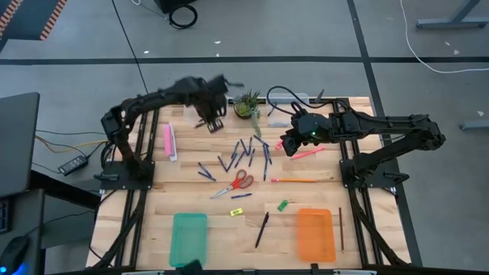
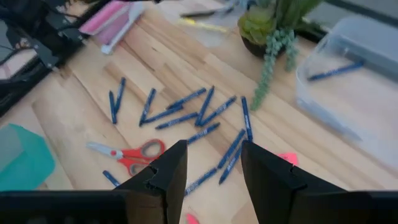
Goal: Sort crayons/erasers/pens/pencils in bins
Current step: Put the black pen into the left transparent bin
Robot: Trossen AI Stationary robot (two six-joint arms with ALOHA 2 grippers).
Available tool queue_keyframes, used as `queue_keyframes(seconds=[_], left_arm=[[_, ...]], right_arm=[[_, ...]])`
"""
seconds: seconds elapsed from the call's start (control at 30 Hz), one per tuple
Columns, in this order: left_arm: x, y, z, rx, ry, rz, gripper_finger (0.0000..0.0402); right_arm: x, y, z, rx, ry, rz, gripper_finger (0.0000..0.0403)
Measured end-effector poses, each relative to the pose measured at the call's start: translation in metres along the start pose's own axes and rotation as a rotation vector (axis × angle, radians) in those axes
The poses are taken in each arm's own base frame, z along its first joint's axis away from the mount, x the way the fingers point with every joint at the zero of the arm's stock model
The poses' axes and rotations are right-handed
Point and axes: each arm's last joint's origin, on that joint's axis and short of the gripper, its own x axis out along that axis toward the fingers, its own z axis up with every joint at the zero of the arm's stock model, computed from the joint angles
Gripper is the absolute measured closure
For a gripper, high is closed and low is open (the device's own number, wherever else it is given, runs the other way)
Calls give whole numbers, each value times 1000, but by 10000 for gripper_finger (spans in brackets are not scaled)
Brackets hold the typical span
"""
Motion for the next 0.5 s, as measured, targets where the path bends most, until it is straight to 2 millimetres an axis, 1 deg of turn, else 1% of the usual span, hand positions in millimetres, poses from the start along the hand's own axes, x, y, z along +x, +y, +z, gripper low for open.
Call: queue_keyframes(seconds=[0.13,0.23,0.3,0.4,0.5], left_arm=[[-4,35,-1,-51,-24,35,373],[-2,54,-3,-76,-29,52,373],[1,63,-5,-91,-17,55,373],[4,69,-4,-105,-28,62,371],[9,75,2,-86,-67,74,371]], right_arm=[[0,3,4,-43,-46,15,245],[0,4,6,-61,-79,19,245],[0,4,8,-70,-97,15,245],[0,4,9,-82,-112,3,245],[1,1,11,-89,-120,-14,245]])
